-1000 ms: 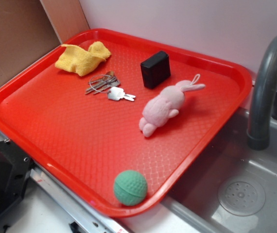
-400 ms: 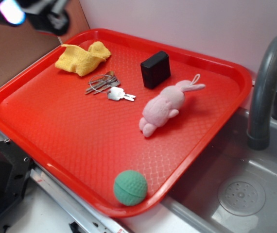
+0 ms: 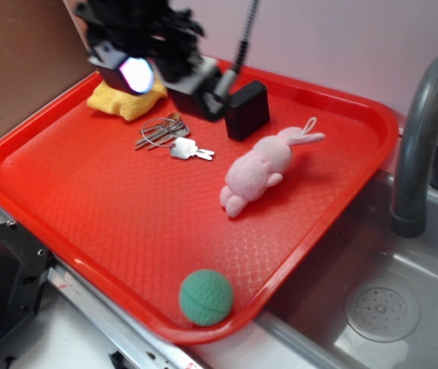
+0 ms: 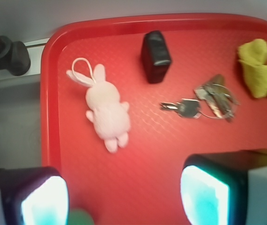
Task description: Grab the pink bunny.
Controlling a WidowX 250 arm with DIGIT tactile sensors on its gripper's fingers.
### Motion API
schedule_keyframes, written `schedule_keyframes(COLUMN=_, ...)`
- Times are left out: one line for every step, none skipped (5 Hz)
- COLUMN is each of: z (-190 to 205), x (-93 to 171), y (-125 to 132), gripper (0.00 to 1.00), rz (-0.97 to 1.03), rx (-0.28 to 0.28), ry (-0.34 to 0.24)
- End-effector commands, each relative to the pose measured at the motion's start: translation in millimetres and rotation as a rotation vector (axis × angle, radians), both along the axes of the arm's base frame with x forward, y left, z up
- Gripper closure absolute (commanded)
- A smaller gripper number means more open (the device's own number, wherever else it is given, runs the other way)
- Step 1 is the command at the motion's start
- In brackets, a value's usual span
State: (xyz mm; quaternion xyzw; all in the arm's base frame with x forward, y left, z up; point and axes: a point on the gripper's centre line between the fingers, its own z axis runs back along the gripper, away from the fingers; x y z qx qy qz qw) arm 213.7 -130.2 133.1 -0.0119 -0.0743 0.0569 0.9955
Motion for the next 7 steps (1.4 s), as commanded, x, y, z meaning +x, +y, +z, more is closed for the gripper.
schedule_keyframes(z=-50.5, x=44.0, y=-15.8, gripper=0.0, rz=-0.014, rx=0.04, ry=0.045)
schedule_keyframes(z=-76.4, x=51.3, y=-14.0, gripper=0.0, rz=-0.003, rx=0.072, ry=0.093)
schedule_keyframes(z=-102.5, x=56.2, y=-15.5, gripper=0.0, rz=-0.022, rx=0.115, ry=0.154)
schedule_keyframes(z=-110.4, x=58.0, y=-15.1, gripper=0.0, rz=-0.016, rx=0.129, ry=0.173)
schedule_keyframes(z=-111.6, x=56.2, y=-15.5, gripper=1.0, rz=-0.004, rx=0.145, ry=0.18)
schedule_keyframes(z=-107.4, x=52.4, y=-10.1, gripper=1.0, rz=0.03, rx=0.134, ry=0.174)
schedule_keyframes(z=-73.1, x=47.3, y=5.3, gripper=1.0, rz=0.026, rx=0.077, ry=0.171)
